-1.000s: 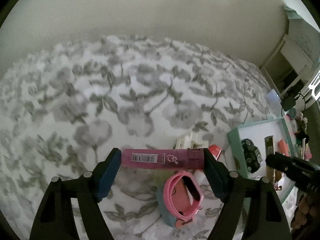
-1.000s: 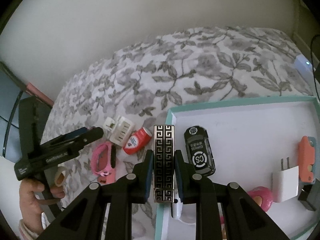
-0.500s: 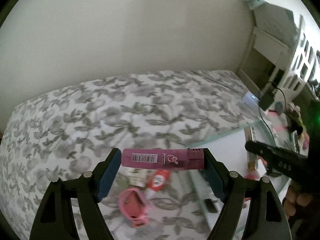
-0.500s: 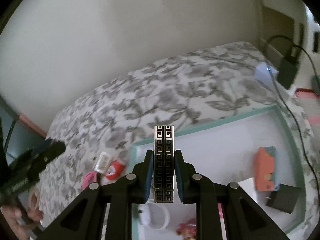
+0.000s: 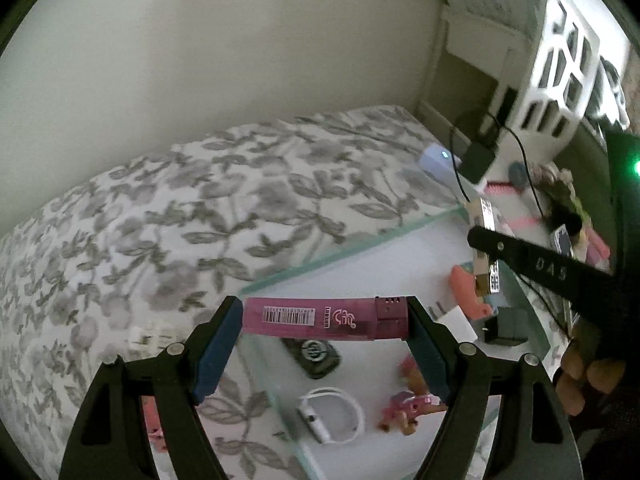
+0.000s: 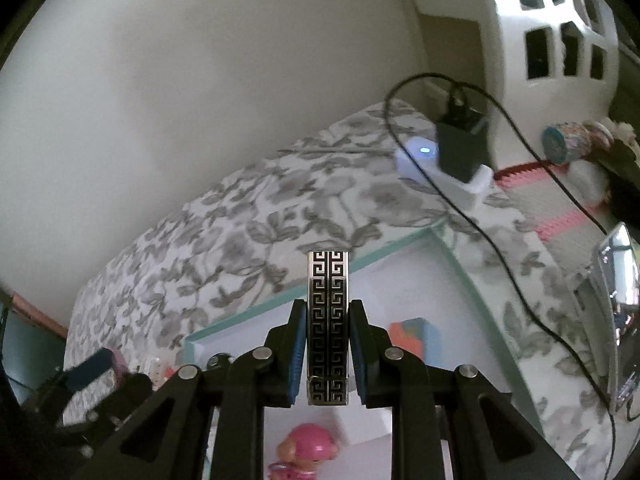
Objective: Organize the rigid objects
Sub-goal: 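Lower the harmonica into the tray with the right tool while the left tool releases the lighter there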
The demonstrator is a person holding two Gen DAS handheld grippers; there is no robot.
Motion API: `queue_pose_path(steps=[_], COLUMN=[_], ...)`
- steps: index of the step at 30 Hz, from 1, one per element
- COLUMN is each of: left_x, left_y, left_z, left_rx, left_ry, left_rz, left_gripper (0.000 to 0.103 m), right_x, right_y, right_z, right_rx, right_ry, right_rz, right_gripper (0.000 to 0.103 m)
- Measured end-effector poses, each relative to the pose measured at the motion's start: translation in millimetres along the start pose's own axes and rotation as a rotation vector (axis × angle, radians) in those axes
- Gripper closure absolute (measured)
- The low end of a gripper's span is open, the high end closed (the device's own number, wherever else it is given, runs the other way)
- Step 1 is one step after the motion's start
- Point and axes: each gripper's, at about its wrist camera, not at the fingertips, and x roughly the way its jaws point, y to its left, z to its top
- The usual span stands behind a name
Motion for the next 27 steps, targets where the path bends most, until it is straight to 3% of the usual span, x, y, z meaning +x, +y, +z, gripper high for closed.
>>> queue_pose_path(steps=[13, 27], left_x=[49, 45], left_y=[-25, -16], left_z=[-11, -12], left_rx=[0.059, 0.022], left_ry=[0.097, 0.096], left_rz=[0.038, 0.047], left_gripper=[0.022, 0.022], right_x=[35, 39], right_y=[-4, -2], right_z=[-15, -19], right_rx=[-0.064, -0.074], right_ry=[0.109, 0.125], right_rz=[-0.033, -0.032], right_gripper=[0.081, 0.079])
